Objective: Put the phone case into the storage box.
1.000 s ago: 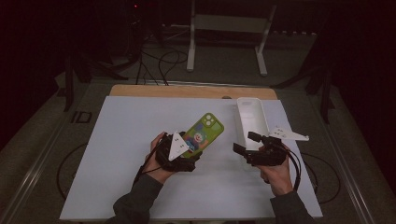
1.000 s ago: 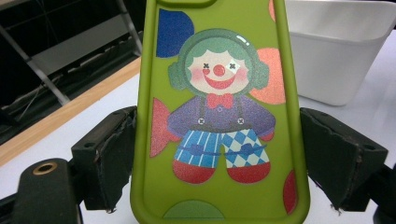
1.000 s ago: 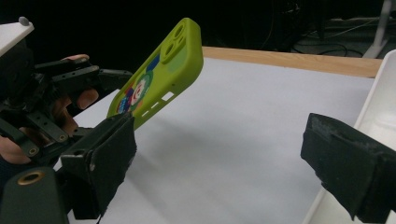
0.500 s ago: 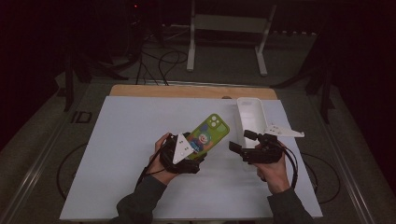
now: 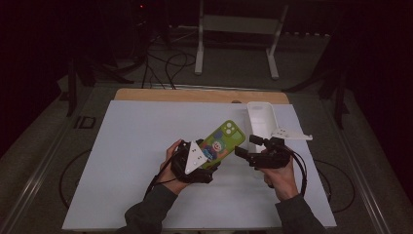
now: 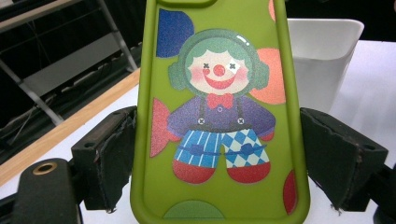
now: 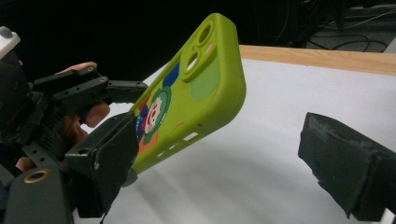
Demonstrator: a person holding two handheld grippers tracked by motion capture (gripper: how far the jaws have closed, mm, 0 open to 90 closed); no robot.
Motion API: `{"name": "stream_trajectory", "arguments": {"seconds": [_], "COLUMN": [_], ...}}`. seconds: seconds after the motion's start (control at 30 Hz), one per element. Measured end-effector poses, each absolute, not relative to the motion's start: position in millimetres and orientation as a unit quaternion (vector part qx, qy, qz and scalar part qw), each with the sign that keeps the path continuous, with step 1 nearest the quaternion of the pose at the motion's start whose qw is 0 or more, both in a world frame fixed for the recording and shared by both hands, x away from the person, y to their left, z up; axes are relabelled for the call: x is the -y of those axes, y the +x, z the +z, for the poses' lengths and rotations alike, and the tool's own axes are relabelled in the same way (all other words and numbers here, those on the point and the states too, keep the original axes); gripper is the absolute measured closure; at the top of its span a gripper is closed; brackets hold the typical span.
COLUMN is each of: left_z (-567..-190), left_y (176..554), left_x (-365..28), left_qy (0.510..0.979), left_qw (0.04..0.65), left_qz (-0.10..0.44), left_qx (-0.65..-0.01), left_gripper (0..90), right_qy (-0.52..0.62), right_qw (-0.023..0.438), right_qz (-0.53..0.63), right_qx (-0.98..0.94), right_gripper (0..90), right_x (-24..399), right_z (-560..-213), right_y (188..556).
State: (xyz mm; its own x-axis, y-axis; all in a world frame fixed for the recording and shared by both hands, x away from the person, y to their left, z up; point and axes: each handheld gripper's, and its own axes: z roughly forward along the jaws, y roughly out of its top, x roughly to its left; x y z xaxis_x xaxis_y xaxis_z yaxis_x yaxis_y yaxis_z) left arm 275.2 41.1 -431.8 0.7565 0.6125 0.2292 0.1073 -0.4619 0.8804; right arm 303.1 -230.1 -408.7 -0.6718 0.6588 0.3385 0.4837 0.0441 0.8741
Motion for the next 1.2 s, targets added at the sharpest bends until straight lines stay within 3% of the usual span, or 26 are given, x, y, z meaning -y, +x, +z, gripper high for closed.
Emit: {"name": "stream_trajectory", "arguments": {"seconds": [0.37,0.73,1.2], "left_z": [-431,-431,-432], "left_y": [271,266,264], "left_x": [-34,-29,-26], "left_qy": [0.811,0.811,0.809], "left_qw": [0.474,0.477,0.485], "left_qz": [0.269,0.271,0.266], "left_qx": [-0.21,-0.2,-0.198], "left_gripper": [16.4,16.5,16.4], "right_qy": [0.4,0.399,0.391], "right_qw": [0.057,0.025,-0.008], "right_qz": [0.571,0.572,0.592], "right_qx": [-0.715,-0.716,-0.705], "right_gripper": [14.7,24.3,59.2], "right_x": [223,215,212], "right_z": [-410,-413,-415], "right_y": [306,309,310]}}
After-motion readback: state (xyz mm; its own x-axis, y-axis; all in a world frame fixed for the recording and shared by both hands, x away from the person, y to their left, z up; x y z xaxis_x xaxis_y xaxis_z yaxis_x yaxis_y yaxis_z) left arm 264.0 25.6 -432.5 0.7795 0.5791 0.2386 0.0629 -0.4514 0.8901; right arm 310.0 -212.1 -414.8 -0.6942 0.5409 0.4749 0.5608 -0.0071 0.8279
